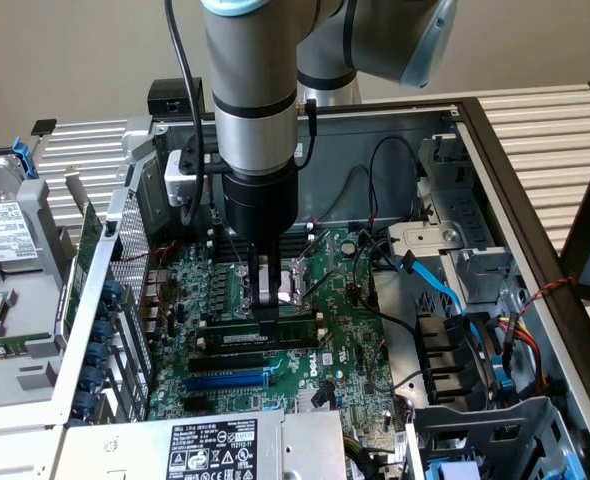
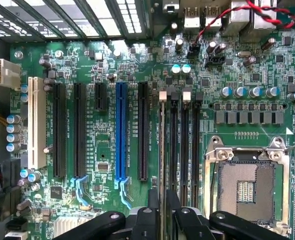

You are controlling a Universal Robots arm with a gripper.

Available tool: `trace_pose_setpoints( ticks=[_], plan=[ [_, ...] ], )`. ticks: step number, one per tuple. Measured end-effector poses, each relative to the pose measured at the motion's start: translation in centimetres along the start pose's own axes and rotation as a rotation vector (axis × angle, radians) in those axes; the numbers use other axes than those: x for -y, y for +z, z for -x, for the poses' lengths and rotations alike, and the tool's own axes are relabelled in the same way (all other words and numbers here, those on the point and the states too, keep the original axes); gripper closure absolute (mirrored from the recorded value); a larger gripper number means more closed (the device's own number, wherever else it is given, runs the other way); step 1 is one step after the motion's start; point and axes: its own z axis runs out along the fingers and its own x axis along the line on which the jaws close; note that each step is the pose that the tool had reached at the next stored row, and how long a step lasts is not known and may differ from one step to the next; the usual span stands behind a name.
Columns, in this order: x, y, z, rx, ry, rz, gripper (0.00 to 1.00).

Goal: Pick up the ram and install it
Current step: 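Insert the ram into the slot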

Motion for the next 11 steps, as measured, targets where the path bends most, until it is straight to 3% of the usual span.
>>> trace_pose_setpoints(
  ticks=[1, 2, 11],
  plan=[
    [0.00, -0.04, 0.0, -0.0004, -0.001, 0.0070, 0.79],
    [-0.01, -0.10, 0.0, -0.0004, -0.001, 0.0100, 0.79],
    [-0.02, -1.09, -0.1, -0.0003, -0.001, 0.0106, 0.79]
  ],
)
